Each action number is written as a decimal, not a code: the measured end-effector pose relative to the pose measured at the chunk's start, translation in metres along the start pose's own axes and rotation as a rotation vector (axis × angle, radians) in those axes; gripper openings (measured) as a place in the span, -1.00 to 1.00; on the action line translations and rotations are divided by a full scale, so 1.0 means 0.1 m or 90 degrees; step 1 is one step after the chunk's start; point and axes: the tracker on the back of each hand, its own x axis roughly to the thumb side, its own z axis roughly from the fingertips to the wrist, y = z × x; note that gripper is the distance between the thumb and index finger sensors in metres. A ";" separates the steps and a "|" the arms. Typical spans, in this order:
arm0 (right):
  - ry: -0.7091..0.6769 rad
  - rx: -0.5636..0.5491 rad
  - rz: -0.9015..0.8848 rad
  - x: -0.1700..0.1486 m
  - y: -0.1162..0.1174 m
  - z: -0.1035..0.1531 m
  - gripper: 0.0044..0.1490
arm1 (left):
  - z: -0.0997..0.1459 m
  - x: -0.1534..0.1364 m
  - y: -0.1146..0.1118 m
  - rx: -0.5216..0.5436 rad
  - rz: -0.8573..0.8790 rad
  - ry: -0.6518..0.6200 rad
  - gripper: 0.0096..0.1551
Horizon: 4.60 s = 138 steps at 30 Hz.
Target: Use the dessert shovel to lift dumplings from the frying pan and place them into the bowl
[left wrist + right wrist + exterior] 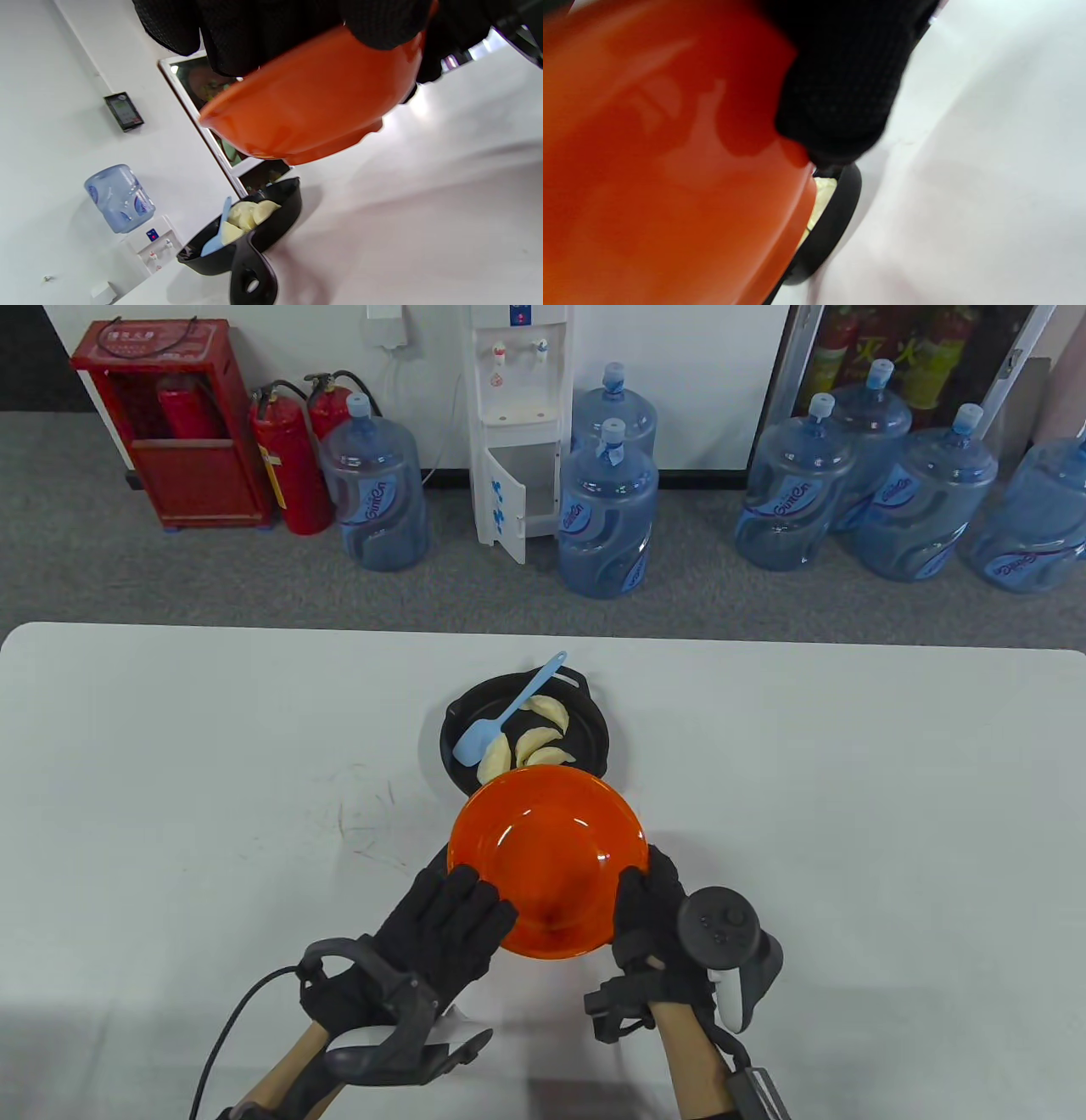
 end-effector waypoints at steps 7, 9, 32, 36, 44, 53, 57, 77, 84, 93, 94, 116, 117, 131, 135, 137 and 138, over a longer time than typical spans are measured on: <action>0.028 -0.025 -0.025 -0.10 -0.14 -0.05 -0.32 | -0.01 -0.58 -0.11 -0.056 0.070 0.188 -0.25; 0.029 -0.031 -0.019 -0.11 -0.16 -0.06 -0.32 | 0.00 -0.74 -0.21 -0.089 0.100 0.252 -0.22; 0.057 -0.039 0.051 -0.11 -0.24 -0.20 -0.32 | 0.42 -1.11 -1.14 -0.204 0.220 0.443 -0.15; 0.090 -0.065 0.065 -0.17 -0.42 -0.40 -0.32 | 0.41 -1.11 -1.17 -0.220 0.215 0.438 -0.15; 0.154 -0.124 0.090 -0.36 -0.84 -0.83 -0.32 | 0.44 -1.16 -1.24 -0.262 0.230 0.448 -0.15; 0.232 -0.182 0.084 -0.72 -1.18 -1.04 -0.32 | 0.45 -1.18 -1.26 -0.280 0.227 0.452 -0.16; 0.269 -0.207 0.088 -0.93 -1.25 -1.03 -0.32 | 0.47 -1.20 -1.26 -0.276 0.229 0.457 -0.15; 0.326 -0.214 0.050 -1.35 -1.24 -0.96 -0.31 | 0.48 -1.21 -1.28 -0.298 0.231 0.457 -0.16; 0.330 -0.194 0.035 -1.42 -1.26 -0.94 -0.29 | 0.46 -1.20 -1.28 -0.297 0.225 0.450 -0.16; 0.324 -0.218 0.188 -1.19 -1.41 -0.90 -0.14 | 0.46 -1.19 -1.28 -0.297 0.230 0.446 -0.16; 0.315 -0.217 0.222 -1.12 -1.44 -0.90 -0.12 | 0.46 -1.19 -1.28 -0.297 0.231 0.445 -0.16; -0.160 -0.037 0.403 -0.16 -0.49 -0.23 -0.08 | 0.44 -1.12 -1.31 -0.291 0.247 0.432 -0.16; -0.164 -0.031 0.402 -0.20 -0.44 -0.23 -0.09 | 0.45 -1.12 -1.31 -0.291 0.246 0.434 -0.16; -0.167 -0.001 0.430 -0.28 -0.39 -0.24 -0.08 | 0.18 -1.13 -1.30 -0.309 0.250 0.461 -0.17; -0.168 0.002 0.423 -0.29 -0.40 -0.24 -0.08 | -0.15 -1.13 -1.19 -0.320 0.271 0.467 -0.17; -0.168 -0.003 0.421 -0.30 -0.42 -0.24 -0.09 | -0.35 -1.11 -1.14 -0.321 0.285 0.470 -0.16; -0.167 -0.004 0.418 -0.30 -0.43 -0.24 -0.09 | -0.48 -1.09 -1.11 -0.324 0.286 0.465 -0.15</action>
